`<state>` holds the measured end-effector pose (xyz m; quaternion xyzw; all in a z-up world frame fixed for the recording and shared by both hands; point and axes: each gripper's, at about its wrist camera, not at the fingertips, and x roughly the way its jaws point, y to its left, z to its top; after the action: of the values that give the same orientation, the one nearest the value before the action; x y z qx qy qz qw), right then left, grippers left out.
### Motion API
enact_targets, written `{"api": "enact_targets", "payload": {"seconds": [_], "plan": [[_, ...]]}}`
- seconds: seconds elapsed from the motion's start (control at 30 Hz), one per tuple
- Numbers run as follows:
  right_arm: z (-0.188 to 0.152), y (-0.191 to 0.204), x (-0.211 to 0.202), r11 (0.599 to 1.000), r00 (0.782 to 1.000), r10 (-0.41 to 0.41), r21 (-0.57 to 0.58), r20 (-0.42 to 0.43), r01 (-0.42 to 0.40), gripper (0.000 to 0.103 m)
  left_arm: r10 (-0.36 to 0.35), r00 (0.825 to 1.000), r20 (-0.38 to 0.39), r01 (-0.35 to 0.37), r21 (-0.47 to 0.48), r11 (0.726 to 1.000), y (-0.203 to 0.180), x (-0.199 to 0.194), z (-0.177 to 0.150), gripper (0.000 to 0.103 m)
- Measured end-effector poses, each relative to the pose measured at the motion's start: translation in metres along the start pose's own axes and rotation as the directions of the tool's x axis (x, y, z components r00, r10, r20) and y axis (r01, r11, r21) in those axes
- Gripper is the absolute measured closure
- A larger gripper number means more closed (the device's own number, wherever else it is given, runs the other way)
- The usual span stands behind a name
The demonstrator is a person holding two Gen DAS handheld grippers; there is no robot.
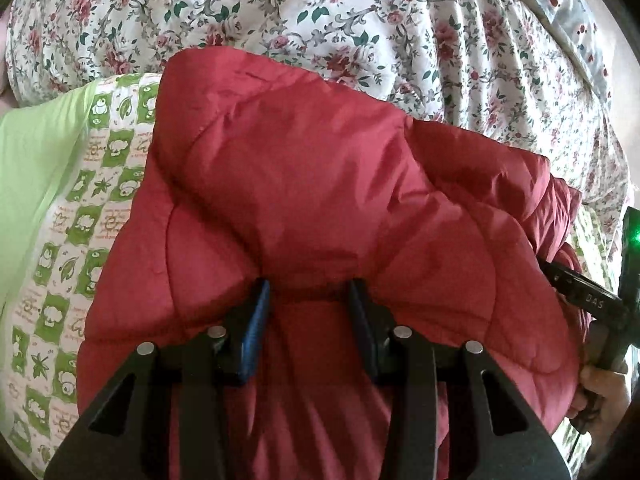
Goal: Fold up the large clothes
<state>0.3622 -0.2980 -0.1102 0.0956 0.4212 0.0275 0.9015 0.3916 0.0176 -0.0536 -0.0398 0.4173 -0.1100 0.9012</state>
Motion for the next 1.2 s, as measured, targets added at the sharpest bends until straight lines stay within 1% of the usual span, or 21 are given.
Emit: {"api": "enact_targets", "payload": {"seconds": [0.1,0.23,0.37,0.47,0.57,0.63,0.73,0.8,0.87,0.93,1.03,1.1,1.2], "plan": [[0.001,0.002,0.001,1.000,1.000,0.001,0.000,-0.003,-0.001,0.027,-0.005,1.000,-0.003,0.005,-0.008,1.000,0.000,-0.002,-0.001,0.064],[0.001,0.002,-0.005,1.000,1.000,0.015,0.012,0.014,-0.015,0.027,-0.006,1.000,-0.007,0.006,-0.001,1.000,0.000,-0.003,-0.001,0.064],[-0.004,0.001,-0.034,1.000,0.999,0.016,0.020,0.034,-0.016,0.027,0.006,0.999,-0.031,-0.005,0.018,1.000,-0.001,-0.001,0.003,0.064],[-0.009,0.000,-0.056,0.999,0.998,0.036,0.033,0.052,-0.037,0.027,-0.010,0.999,-0.039,0.011,0.008,1.000,-0.001,-0.006,0.006,0.063],[-0.015,-0.002,-0.073,0.999,0.998,0.038,0.020,0.059,-0.040,0.027,-0.046,0.998,-0.037,0.046,0.000,0.999,0.002,-0.018,0.004,0.056],[-0.019,-0.006,-0.081,0.999,0.998,0.037,0.017,0.052,-0.038,0.027,-0.055,0.998,-0.032,0.055,-0.001,0.998,0.004,-0.026,0.001,0.054],[-0.027,-0.018,-0.087,0.998,0.998,0.045,0.031,0.049,-0.047,0.027,-0.065,0.998,-0.021,0.065,0.005,0.998,0.007,-0.039,-0.003,0.048],[-0.033,-0.022,-0.090,0.998,0.998,0.046,0.035,0.044,-0.048,0.027,-0.086,0.996,-0.015,0.086,0.018,0.996,0.007,-0.047,-0.005,0.036],[-0.037,-0.027,-0.091,0.998,0.998,0.048,0.039,0.037,-0.050,0.027,-0.084,0.996,-0.004,0.084,0.033,0.996,0.007,-0.056,-0.007,0.029],[-0.040,-0.031,-0.094,0.998,0.998,0.054,0.044,0.037,-0.055,0.027,-0.079,0.997,0.006,0.078,0.040,0.996,0.010,-0.063,-0.009,0.028],[-0.044,-0.037,-0.100,0.997,0.998,0.056,0.057,0.041,-0.058,0.027,-0.070,0.997,0.016,0.069,0.020,0.997,0.021,-0.071,-0.010,0.026],[-0.046,-0.041,-0.103,0.996,0.997,0.062,0.070,0.035,-0.064,0.024,-0.071,0.997,0.019,0.071,0.000,0.998,0.032,-0.075,-0.012,0.024],[-0.049,-0.045,-0.108,0.995,0.998,0.061,0.074,0.035,-0.063,0.023,-0.058,0.998,0.017,0.058,-0.023,0.998,0.047,-0.078,-0.015,0.024]]}}
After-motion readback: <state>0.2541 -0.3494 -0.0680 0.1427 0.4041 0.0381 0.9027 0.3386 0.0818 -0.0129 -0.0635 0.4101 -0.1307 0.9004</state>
